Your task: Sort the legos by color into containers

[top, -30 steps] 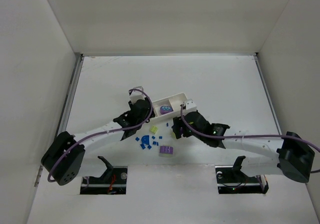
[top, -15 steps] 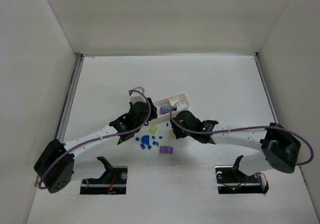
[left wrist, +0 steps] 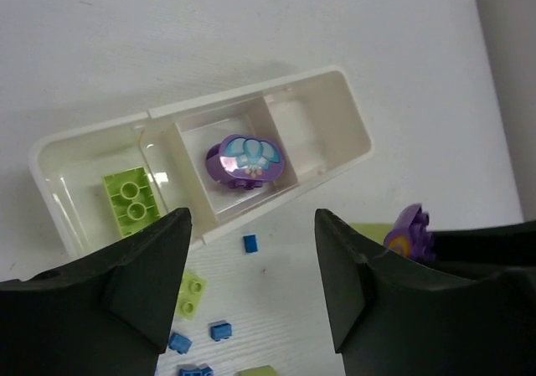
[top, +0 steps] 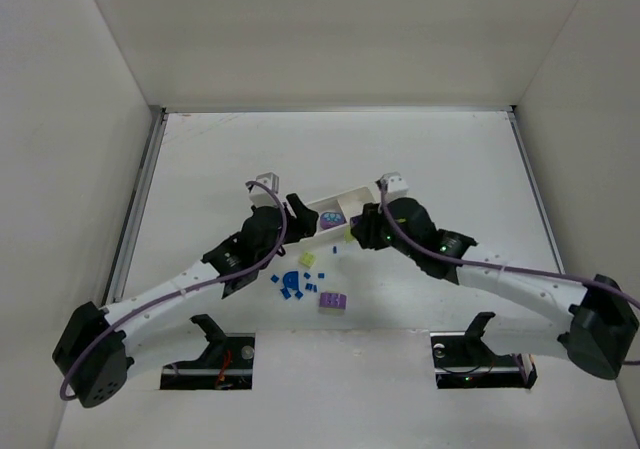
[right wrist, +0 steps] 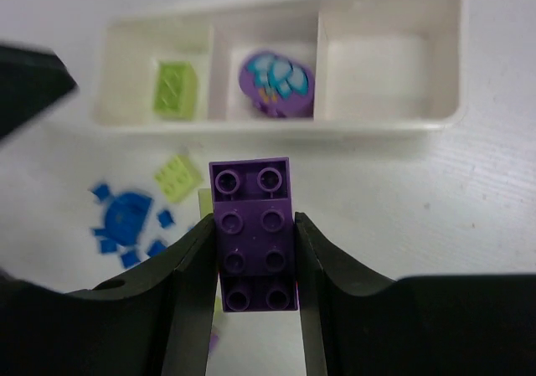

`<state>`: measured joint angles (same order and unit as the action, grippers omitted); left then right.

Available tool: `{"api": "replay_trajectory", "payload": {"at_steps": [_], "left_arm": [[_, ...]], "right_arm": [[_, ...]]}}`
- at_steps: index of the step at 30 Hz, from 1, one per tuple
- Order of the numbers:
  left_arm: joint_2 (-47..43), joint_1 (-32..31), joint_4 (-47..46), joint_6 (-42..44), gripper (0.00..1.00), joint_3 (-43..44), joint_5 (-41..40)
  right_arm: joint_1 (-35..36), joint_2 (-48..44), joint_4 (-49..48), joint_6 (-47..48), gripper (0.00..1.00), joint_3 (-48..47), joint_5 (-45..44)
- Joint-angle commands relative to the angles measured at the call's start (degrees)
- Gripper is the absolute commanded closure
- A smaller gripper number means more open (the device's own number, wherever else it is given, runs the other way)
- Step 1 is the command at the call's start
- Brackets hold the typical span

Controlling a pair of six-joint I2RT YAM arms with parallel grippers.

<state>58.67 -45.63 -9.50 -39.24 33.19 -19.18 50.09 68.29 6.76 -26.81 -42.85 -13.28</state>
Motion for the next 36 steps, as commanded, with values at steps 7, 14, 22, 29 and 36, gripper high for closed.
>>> {"api": "replay_trajectory", "payload": {"at_steps": [7,14,22,29,36], "left_arm": [[-16.74,1.72,-17.37,-14.36,0.42,-9.18,1.69],[-17.72,1.90,-25.38,-19.11,0.44,-12.36,4.93],[-16.93,2.60,-31.81,-23.68,0.42,-14.56,6.61],[-16.40,3.22,-33.57,-24.13,0.49,-14.82,7.31],[-14.64,4.19,-35.33,-24.30,0.50,-15.00,7.31]], "right_arm": [[-9.26,-5.37,-31.17,-24.58,0.79,5.58,19.68],[-11.46,1.66,-49.28,-40.94,0.78,6.20,26.63],[-11.20,10.89,-65.46,-54.22,0.78,6.73,28.48],[-10.58,17.13,-75.65,-60.37,0.78,7.43,28.57],[-9.44,22.14,-81.82,-64.68,0.78,6.73,29.80]]}}
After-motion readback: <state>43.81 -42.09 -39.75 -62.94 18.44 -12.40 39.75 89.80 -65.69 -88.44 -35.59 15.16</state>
